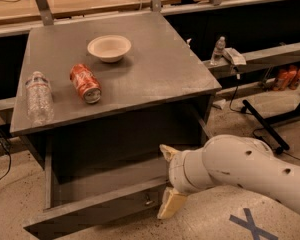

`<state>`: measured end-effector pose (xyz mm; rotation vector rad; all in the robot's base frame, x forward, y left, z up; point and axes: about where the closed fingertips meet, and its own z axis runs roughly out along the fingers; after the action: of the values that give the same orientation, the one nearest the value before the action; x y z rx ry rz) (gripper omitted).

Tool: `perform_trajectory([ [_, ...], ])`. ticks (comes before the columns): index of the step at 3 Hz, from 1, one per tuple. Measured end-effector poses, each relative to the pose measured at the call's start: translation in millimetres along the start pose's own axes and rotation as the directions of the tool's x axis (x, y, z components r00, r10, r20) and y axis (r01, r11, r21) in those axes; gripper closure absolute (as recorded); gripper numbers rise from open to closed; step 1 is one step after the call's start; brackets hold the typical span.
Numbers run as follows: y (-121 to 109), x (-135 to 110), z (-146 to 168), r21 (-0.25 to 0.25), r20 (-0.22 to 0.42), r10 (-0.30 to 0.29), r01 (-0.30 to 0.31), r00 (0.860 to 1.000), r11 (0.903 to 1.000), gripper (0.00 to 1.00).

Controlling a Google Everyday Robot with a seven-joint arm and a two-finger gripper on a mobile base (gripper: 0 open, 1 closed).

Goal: Close top drawer

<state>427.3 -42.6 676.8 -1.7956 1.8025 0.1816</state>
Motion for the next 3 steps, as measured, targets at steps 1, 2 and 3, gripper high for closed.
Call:
perform_trajectory([
  [1,-5,18,9,0.017,-0.017,0.024,-0.023,1.000,0.9996,0.00],
  [2,-18,24,6,0.058,-0.017,0.037,-0.036,0.999,0.9976,0.00],
  [3,-35,19,3,0.099,-0.024,0.026,-0.023,0.999,0.9949,0.00],
])
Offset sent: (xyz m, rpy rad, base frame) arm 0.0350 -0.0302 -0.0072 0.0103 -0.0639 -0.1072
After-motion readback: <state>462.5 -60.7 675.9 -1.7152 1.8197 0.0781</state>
